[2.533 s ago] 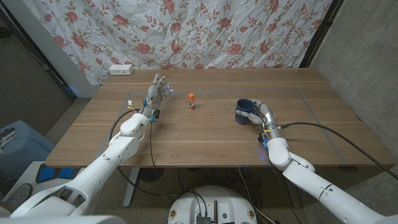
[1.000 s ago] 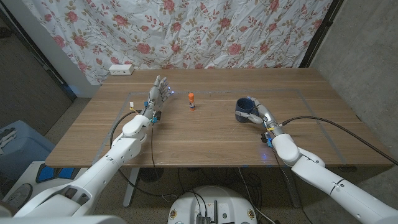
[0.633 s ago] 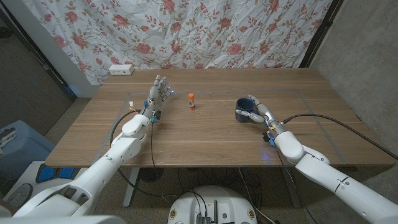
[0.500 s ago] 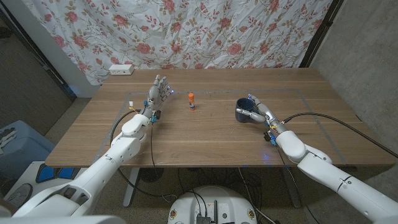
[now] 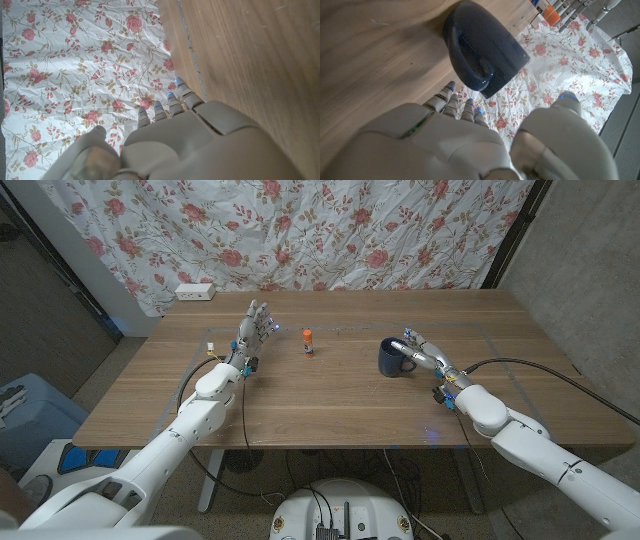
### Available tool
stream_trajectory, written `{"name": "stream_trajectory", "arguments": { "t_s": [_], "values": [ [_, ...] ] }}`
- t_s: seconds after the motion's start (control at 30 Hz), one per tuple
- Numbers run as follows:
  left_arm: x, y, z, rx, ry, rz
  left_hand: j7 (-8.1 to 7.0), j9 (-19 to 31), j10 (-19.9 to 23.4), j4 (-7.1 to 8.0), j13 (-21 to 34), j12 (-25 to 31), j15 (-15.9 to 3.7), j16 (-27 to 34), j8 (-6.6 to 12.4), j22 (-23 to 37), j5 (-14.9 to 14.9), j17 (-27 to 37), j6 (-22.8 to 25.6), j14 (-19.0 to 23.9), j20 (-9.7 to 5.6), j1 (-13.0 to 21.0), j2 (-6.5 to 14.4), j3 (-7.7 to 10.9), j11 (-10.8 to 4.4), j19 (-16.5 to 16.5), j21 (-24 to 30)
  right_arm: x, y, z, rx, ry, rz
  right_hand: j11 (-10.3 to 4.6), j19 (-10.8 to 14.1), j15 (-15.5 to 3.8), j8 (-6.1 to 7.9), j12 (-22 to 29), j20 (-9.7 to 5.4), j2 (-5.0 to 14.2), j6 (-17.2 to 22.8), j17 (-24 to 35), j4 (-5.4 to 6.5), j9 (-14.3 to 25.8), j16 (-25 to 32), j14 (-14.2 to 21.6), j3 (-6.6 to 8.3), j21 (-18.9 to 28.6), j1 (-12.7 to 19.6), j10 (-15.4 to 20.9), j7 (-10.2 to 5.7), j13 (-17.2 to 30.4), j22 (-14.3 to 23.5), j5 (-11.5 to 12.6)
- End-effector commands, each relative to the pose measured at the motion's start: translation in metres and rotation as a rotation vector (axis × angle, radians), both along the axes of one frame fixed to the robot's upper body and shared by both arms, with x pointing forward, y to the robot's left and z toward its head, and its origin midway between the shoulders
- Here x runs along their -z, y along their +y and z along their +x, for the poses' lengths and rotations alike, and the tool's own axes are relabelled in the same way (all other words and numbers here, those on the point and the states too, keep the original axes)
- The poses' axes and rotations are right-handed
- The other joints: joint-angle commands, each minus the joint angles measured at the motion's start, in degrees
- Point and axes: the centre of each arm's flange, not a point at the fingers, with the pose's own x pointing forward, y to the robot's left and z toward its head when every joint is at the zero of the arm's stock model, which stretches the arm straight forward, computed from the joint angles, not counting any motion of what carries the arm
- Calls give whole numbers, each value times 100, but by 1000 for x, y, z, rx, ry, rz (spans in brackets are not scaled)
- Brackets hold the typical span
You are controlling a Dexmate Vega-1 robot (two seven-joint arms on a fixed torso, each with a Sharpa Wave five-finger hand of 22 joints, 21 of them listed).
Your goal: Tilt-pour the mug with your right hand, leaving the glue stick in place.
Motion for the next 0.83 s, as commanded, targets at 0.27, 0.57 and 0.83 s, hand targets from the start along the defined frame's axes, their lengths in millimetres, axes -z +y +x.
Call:
{"name": "stream_trajectory", "arguments": {
  "t_s": [0.27, 0.57, 0.83],
  "values": [
    [1, -1, 0, 0, 1, 1, -43, 15, -18, 6, 26, 24, -19, 28, 14, 17, 23, 30, -13, 43, -4, -18, 680, 34, -39, 50, 34, -6, -3, -2, -47, 52, 144, -5, -76, 18, 1, 67, -22, 89, 95, 10, 181, -10, 78, -50, -89, 26, -323, -14, 139, -10, 1, -38],
    [1, 0, 0, 0, 1, 1, -40, 15, -20, 6, 26, 23, -22, 28, 13, 17, 23, 30, -14, 43, -4, -18, 680, 34, -34, 50, 34, -9, -9, 0, -70, 68, 257, -23, -113, 33, 17, 97, -16, 187, 225, 10, 340, -13, 108, -50, -160, 39, -599, 43, 207, -28, 2, -57],
    [1, -1, 0, 0, 1, 1, -35, 15, -24, 6, 26, 21, -21, 29, 15, 17, 23, 30, -11, 46, -5, -18, 680, 34, -19, 49, 34, -5, -23, 5, -102, 46, 375, 6, -137, 23, 28, 126, -52, 309, 379, 10, 516, -20, 140, -34, -237, 52, -907, 151, 341, -44, 1, -74]
  ]
}}
